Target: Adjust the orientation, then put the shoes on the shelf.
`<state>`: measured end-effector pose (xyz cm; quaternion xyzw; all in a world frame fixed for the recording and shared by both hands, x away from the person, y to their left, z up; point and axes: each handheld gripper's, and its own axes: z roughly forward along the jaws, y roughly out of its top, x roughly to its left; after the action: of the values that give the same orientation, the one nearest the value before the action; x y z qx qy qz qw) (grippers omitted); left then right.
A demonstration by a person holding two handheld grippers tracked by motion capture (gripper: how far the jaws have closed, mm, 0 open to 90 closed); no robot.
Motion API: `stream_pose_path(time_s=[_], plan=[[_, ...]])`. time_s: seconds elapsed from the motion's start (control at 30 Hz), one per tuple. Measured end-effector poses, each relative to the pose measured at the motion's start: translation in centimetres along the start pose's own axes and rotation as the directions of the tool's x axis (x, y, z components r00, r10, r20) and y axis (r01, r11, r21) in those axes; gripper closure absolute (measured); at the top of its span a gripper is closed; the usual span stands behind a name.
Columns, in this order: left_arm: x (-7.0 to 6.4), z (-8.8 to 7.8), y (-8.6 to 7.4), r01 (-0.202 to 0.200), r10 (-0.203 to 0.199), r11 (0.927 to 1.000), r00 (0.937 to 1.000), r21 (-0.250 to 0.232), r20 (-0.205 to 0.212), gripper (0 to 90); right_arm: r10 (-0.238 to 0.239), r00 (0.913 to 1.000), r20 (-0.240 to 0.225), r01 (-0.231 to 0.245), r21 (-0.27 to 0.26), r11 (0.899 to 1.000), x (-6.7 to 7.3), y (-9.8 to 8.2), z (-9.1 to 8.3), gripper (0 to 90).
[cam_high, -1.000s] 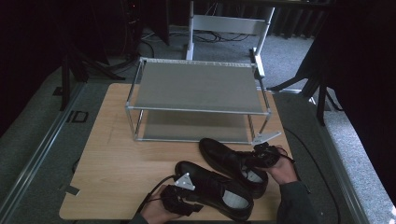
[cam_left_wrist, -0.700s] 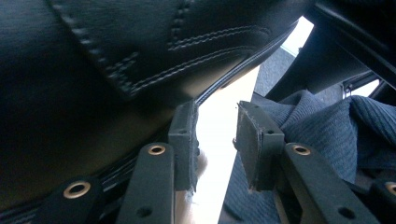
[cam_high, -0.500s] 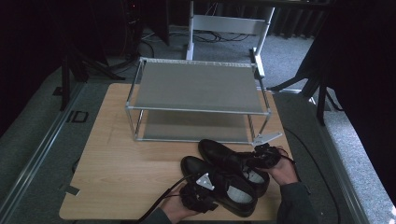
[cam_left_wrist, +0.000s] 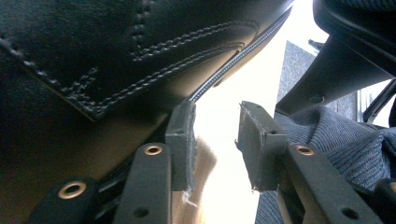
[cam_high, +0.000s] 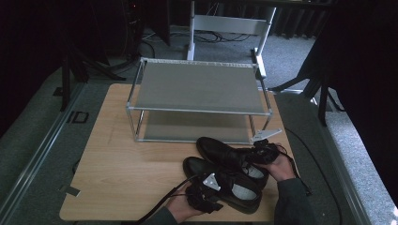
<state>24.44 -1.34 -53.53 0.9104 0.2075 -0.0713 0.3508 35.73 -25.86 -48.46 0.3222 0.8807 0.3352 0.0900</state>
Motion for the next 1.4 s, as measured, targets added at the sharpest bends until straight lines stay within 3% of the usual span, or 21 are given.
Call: stream_pose_path(time_s=[0.23,0.43,0.6,0.8,1.0,1.07,1.2,1.3,1.4], plan=[[1.0,0.0,0.3,0.023,-0.023,0.9996,0.9997,-0.018,-0.006,70.5,0.006,0.9989,0.046,-0.006,0.009,1.000,-0.1,-0.9,-1.0,78.2],[1.2,0.7,1.2,0.013,-0.013,0.9998,0.9999,-0.017,-0.005,70.4,0.040,0.9978,0.053,-0.041,0.004,0.999,-1.2,-2.0,-2.1,77.8],[0.9,1.5,2.3,0.001,-0.001,0.9999,1.0000,-0.014,-0.001,70.4,0.041,0.9975,0.058,-0.042,0.011,0.999,-1.8,-1.9,-2.4,76.9],[1.1,1.7,2.4,0.003,-0.003,0.9997,0.9999,-0.023,0.016,70.5,0.030,0.9986,0.045,-0.030,0.012,0.999,-2.3,-1.8,-2.3,76.0],[1.1,1.7,2.3,0.004,-0.003,0.9996,0.9999,-0.028,0.016,70.2,0.039,0.9966,0.072,-0.042,0.038,0.998,-2.0,-2.0,-2.5,62.4],[1.1,1.8,2.3,0.004,-0.003,0.9996,0.9999,-0.027,0.017,70.2,0.023,0.9965,0.080,-0.027,0.043,0.999,-1.7,-2.1,-2.9,57.9],[1.2,1.8,2.4,0.008,-0.007,0.9996,0.9997,-0.027,0.025,70.2,0.016,0.9934,0.113,-0.018,0.018,1.000,-1.0,-2.5,-4.4,53.9],[1.2,1.8,2.4,0.009,-0.008,0.9996,0.9996,-0.025,0.027,70.3,0.042,0.9869,0.156,-0.038,-0.030,0.999,0.3,-3.3,-6.8,48.8],[1.2,1.8,2.4,0.013,-0.013,0.9996,0.9995,-0.025,0.028,70.3,0.064,0.9856,0.156,-0.056,-0.057,0.997,1.1,-3.6,-7.7,49.1]])
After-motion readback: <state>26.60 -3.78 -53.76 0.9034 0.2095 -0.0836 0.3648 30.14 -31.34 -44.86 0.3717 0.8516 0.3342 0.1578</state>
